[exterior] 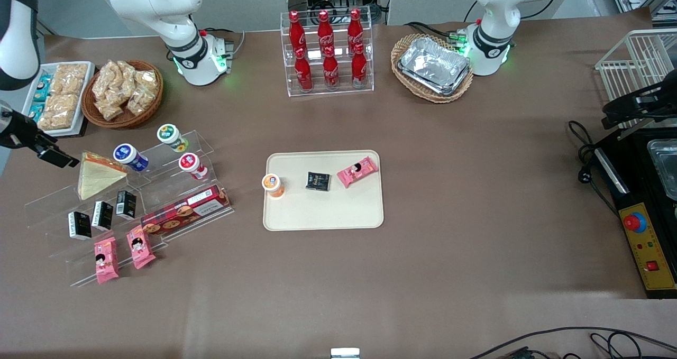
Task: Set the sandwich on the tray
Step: 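Lower the open right gripper around the wrapped triangular sandwich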
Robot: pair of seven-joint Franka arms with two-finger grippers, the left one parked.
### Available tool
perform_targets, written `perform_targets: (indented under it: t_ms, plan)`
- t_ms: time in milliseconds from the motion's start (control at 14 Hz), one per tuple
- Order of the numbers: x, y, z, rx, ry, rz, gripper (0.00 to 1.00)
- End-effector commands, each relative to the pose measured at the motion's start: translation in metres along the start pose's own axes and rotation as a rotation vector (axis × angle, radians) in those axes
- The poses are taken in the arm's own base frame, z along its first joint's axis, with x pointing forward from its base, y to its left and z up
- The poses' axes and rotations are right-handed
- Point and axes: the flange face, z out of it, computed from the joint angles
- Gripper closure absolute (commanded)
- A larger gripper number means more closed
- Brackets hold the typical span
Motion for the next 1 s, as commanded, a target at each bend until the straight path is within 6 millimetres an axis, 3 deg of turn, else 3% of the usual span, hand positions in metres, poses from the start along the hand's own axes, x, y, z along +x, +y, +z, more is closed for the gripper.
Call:
perform_targets:
  t_ms: [0,500,929]
  plan:
    - [-0.015,0.017,0.028,0.06,0.025,0.01,0.0]
    - [-0.024,0.019,0.078,0.078,0.066,0.014,0.0]
    - [-0.018,0.024,0.096,0.066,0.069,0.028,0.0]
